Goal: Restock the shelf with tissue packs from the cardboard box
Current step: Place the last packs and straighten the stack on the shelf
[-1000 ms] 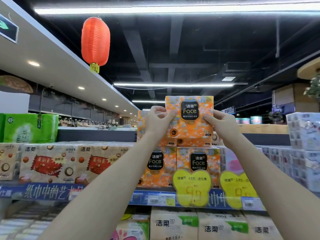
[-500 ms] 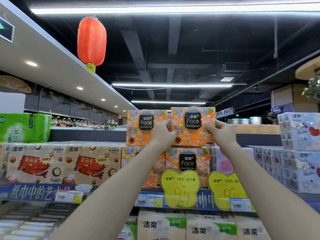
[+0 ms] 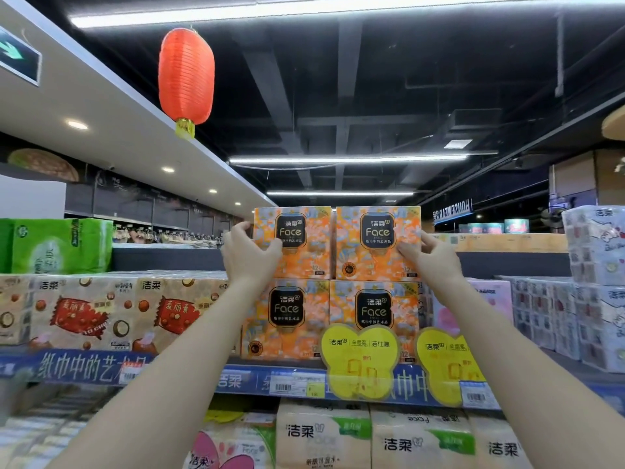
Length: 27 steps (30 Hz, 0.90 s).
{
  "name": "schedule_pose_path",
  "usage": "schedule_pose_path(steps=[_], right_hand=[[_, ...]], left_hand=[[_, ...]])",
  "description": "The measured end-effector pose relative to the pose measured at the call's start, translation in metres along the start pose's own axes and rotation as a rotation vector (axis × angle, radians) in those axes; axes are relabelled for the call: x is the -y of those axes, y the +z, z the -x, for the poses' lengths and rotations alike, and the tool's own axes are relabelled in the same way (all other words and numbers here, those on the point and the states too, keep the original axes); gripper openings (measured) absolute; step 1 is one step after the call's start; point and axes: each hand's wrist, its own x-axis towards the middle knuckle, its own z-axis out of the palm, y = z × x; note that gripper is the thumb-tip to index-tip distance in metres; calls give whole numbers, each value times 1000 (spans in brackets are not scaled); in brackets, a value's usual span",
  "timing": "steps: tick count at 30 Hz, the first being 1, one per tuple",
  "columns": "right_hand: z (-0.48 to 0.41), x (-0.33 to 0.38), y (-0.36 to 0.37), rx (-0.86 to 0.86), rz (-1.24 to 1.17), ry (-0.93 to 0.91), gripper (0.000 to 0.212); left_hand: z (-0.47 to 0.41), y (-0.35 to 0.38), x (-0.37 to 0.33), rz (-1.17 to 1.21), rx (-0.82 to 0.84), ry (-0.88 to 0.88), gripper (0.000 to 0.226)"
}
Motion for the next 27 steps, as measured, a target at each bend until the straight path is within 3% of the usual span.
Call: schedule_pose_path(steps=[3,8,12,15,18,22,25,27], right_hand=[[4,-2,4,54,-33,-15,47],[3,-7,7,47,-101,-42,43],[0,-12,7,73,-166,-40,49],[1,-16,8,168,-262,11,52],[3,-22,13,253,-341,39,60],[6,-27,21,276,-329,10,77],[7,-26,19,301,-271,16,90],[5,-27,17,323,-229,39,96]], left_hand=[[-11,-11,12,56,123,-102,89],[-38,-18,18,232,299,-287,96],[-47,-17,23,172,456,-285,68],[-44,-18,23,83,629,-242,63],[-48,-23,27,27,755,-228,93],[-49,-26,31,-21,840,-168,112],[-49,-24,37,-57,826,-89,134],[-48,-23,40,-42,795,-62,137]])
